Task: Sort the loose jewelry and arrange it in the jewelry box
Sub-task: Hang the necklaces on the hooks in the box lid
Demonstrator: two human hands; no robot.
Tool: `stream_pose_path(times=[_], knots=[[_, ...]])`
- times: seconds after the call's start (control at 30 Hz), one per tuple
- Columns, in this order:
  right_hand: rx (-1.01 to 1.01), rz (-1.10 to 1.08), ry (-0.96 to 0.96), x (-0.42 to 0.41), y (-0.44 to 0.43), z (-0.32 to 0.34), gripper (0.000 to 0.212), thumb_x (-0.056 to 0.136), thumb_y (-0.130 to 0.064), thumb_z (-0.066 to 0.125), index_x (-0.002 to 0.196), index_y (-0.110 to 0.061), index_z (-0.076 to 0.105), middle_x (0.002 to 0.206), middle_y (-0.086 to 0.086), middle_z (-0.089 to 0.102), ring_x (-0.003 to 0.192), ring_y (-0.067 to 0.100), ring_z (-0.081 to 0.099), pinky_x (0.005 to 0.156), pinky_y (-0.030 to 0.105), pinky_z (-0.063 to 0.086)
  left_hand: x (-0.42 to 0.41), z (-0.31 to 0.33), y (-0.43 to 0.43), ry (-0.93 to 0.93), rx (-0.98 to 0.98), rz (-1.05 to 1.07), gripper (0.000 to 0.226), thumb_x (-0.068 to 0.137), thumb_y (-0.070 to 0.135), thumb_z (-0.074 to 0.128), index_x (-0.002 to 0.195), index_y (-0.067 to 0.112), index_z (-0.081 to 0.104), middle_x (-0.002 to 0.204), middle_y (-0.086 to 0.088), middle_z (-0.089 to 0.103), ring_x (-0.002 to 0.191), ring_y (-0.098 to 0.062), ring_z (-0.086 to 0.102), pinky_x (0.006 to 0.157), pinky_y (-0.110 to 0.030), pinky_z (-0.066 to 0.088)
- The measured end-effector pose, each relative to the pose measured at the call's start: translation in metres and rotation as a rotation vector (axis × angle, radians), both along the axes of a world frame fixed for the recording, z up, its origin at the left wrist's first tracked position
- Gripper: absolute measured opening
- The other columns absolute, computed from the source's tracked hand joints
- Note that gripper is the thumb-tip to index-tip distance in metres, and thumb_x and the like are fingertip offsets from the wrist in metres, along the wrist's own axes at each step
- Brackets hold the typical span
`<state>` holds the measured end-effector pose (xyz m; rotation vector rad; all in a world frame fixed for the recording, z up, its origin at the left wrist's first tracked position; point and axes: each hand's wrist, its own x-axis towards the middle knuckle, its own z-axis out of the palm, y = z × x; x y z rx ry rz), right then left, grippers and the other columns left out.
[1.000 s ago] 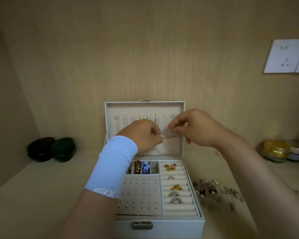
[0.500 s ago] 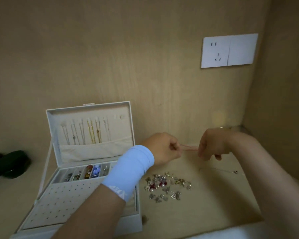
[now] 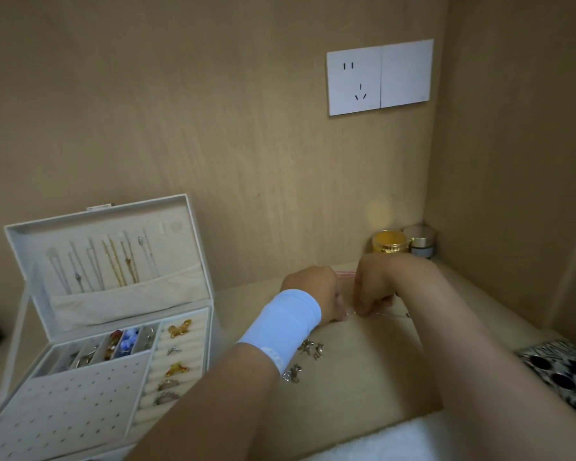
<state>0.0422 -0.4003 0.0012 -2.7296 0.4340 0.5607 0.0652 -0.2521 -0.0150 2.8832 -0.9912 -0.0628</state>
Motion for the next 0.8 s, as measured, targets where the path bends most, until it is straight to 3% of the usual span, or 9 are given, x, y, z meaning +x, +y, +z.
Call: stream_pose_path(times=[0.13,0.3,0.37,0.5,0.6,0.7,0.8], knots=[[0.000,0.037,-0.011,0.002,0.004,0.001,0.026,0.064,-0.029,0.087,0.088,-0.018,0.081,0.065,0.000,0.073,0.063,0.018,0.067,0.070,0.031,0.057,-0.008,-0.002,-0.001,-0.061,0.074,-0.051,0.025,0.090,0.035,0.055,0.101,0.018,0.069,0.106,-0.003,0.069,0.096,-0.028,0.064,0.084,-0.033,0.052],[0.070,0.103,-0.005,-0.008,0.010,0.011,0.027,0.076,-0.030,0.085,0.101,-0.023,0.079,0.069,-0.008,0.067,0.058,0.011,0.056,0.045,0.011,0.040,-0.007,-0.002,0.007,0.015,0.127,-0.050,0.026,0.100,0.027,0.045,0.112,0.016,0.065,0.117,-0.006,0.065,0.105,-0.029,0.061,0.090,-0.036,0.049],[0.104,0.114,-0.012,-0.008,0.011,0.014,0.027,0.078,-0.034,0.084,0.101,-0.020,0.078,0.070,-0.009,0.066,0.056,0.009,0.055,0.043,0.010,0.040,-0.003,0.005,0.016,0.094,0.047,-0.031,0.027,0.101,0.023,0.044,0.114,0.013,0.065,0.120,-0.007,0.064,0.108,-0.028,0.061,0.092,-0.033,0.048],[0.277,0.173,-0.007,-0.012,0.016,0.024,0.009,0.089,-0.030,0.075,0.088,-0.023,0.070,0.072,-0.010,0.068,0.064,0.010,0.060,0.061,0.021,0.047,0.002,0.025,0.036,0.193,-0.177,-0.054,0.014,0.098,0.020,0.047,0.094,0.022,0.060,0.110,-0.003,0.067,0.100,-0.024,0.062,0.090,-0.032,0.047],[0.464,0.248,-0.031,-0.020,0.026,0.042,0.007,0.096,-0.020,0.065,0.089,-0.021,0.064,0.082,-0.003,0.074,0.072,0.013,0.066,0.061,0.022,0.046,0.004,0.038,0.056,0.283,-0.413,-0.087,0.019,0.098,0.015,0.049,0.082,0.024,0.056,0.093,0.002,0.070,0.082,-0.019,0.065,0.076,-0.028,0.050],[0.608,0.317,-0.085,-0.030,0.040,0.062,0.007,0.098,-0.016,0.061,0.092,-0.016,0.063,0.083,0.003,0.074,0.075,0.019,0.068,0.070,0.027,0.050,-0.004,0.056,0.081,0.400,-0.608,-0.107,0.016,0.101,0.012,0.050,0.087,0.018,0.056,0.081,0.007,0.066,0.067,-0.010,0.060,0.062,-0.021,0.050],[0.706,0.362,-0.229,-0.038,0.058,0.077,0.009,0.098,-0.014,0.060,0.092,-0.013,0.067,0.080,0.005,0.072,0.071,0.020,0.066,0.078,0.036,0.051,-0.013,0.074,0.109,0.441,-0.757,-0.140,0.014,0.100,0.009,0.051,0.090,0.014,0.060,0.076,0.007,0.065,0.063,-0.008,0.056,0.060,-0.019,0.050]])
